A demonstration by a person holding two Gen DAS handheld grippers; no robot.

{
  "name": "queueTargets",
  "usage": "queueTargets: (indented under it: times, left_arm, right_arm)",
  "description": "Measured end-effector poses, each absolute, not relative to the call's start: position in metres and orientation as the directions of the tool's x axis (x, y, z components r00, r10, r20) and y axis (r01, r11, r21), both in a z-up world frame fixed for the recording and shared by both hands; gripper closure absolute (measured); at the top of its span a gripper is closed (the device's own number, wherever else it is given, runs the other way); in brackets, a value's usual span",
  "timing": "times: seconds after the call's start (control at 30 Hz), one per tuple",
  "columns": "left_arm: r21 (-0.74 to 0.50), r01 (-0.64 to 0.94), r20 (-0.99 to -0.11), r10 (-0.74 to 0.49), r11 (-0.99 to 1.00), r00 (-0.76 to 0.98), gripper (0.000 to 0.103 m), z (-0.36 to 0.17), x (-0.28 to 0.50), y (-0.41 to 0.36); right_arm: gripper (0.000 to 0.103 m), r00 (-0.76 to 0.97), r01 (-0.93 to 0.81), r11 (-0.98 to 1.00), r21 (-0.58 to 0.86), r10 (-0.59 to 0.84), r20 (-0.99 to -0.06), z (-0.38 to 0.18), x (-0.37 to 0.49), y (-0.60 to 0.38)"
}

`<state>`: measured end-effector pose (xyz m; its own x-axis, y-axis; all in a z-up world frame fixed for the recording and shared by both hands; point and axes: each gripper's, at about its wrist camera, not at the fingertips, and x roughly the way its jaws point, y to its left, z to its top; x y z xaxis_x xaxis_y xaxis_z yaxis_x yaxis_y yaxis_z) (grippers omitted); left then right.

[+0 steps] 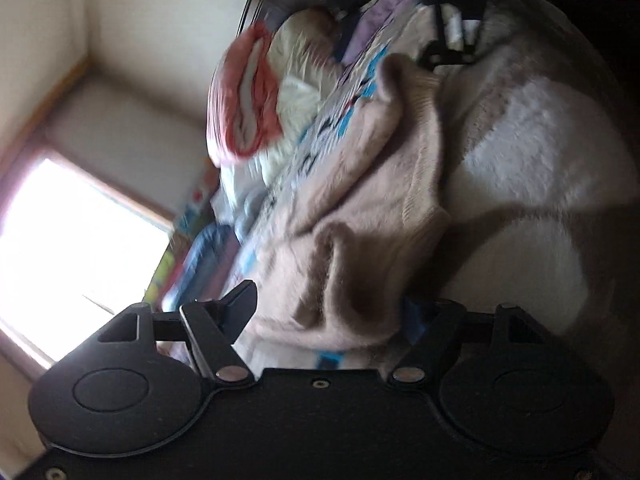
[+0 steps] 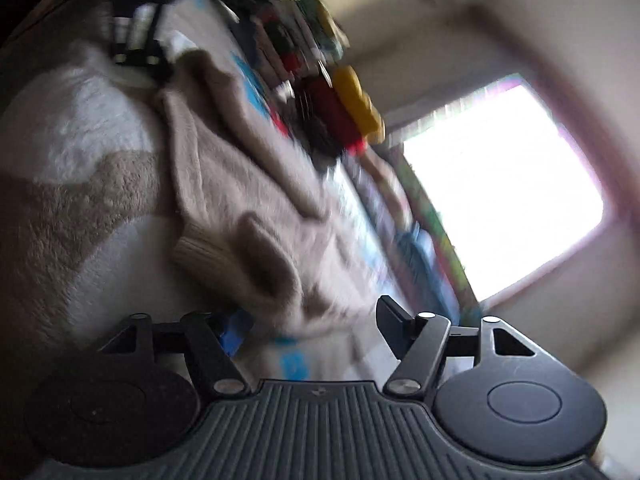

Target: Fold clothes

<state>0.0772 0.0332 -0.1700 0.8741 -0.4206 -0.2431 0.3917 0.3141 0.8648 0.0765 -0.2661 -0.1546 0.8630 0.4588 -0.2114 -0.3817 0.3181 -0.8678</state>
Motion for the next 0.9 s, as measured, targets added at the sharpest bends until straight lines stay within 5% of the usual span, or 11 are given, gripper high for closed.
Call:
queueTargets:
  times: [0.43,0.5,0.53,0.6,0.9]
  left_arm:
    - [0.883,0.441,-0.281,-0.573,0.159,0.770,0.026,-0.164,0.105,0.048]
    - [0.874,0.461,-0.297,-0.578,0.157,0.760,0.026,-0.159,0.109,0.049]
    - [0.867,0.474,-0.307,-0.579,0.157,0.755,0.028,-0.156,0.112,0.049]
    - [0.852,0.499,-0.328,-0.582,0.158,0.744,0.058,-0.149,0.117,0.050]
    - [0.666,0.647,-0.347,-0.614,0.370,0.709,0.070,-0.094,0.155,0.056]
  right_arm:
    - [0.035,0.697,-0.527,0.135,-0.839,0.634,-0.335,-0.147,0.120,-0.268]
    - [0.048,0.683,-0.561,0.136,-0.817,0.634,-0.363,-0.143,0.124,-0.264]
    - [0.054,0.675,-0.577,0.132,-0.806,0.633,-0.379,-0.141,0.126,-0.262]
    - [0.064,0.658,-0.610,0.130,-0.782,0.633,-0.408,-0.138,0.129,-0.257]
    - [0.077,0.604,-0.749,0.323,-0.579,0.691,-0.396,-0.085,0.157,-0.267]
